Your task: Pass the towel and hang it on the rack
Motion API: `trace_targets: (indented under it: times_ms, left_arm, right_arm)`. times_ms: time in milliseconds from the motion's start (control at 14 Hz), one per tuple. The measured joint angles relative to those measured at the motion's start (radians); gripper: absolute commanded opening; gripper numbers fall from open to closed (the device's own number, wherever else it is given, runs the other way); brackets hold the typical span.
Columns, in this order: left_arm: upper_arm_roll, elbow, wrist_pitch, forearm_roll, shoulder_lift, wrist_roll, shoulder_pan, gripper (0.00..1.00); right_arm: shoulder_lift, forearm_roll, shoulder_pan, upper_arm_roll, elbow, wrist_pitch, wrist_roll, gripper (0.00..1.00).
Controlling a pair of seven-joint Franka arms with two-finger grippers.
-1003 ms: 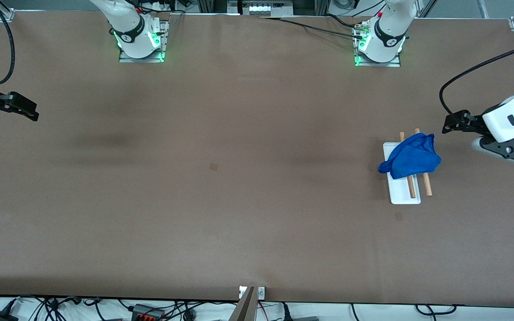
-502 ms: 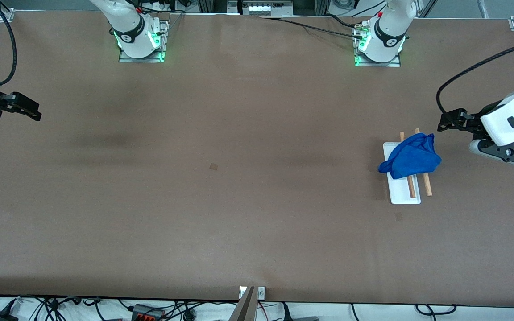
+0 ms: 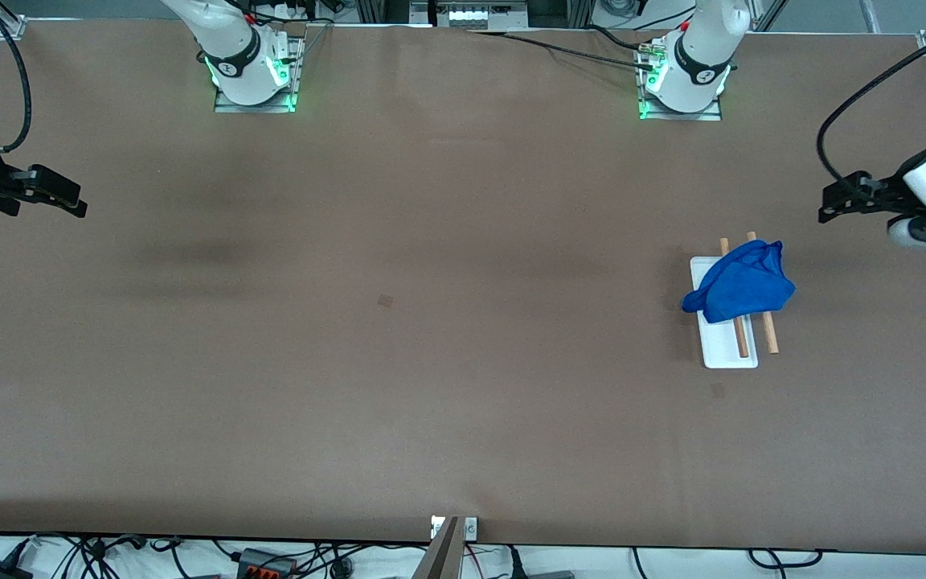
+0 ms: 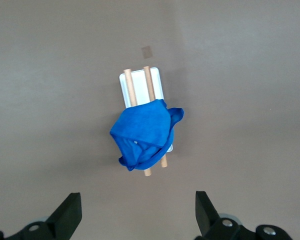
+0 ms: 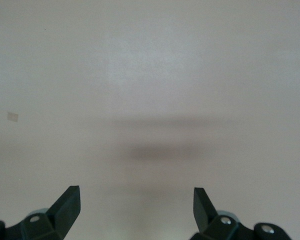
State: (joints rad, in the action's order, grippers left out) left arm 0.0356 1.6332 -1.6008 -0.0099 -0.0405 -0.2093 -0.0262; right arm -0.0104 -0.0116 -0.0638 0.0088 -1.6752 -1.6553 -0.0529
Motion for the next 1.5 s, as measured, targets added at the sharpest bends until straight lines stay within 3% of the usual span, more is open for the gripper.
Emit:
trace_targets:
  times_ms: [860,1147,1505]
  left_arm:
    - [0.007,0.039,-0.013,-0.063,0.015,0.137,0.007,1.0]
    - [-0.007,0.036,0.02,-0.091,0.03,0.333,0.007,1.0]
    - [-0.023,0.021,0.023,-0.078,0.031,0.375,0.007,1.0]
  right_arm:
    - [0.02,-0.003,-0.001,-0.001,-0.004,-0.019,-0.002,1.0]
    - [0.02,-0.003,-0.001,-0.001,-0.004,-0.024,-0.002,1.0]
    - [0.02,-0.003,-0.001,0.0,-0.004,-0.026,-0.002,1.0]
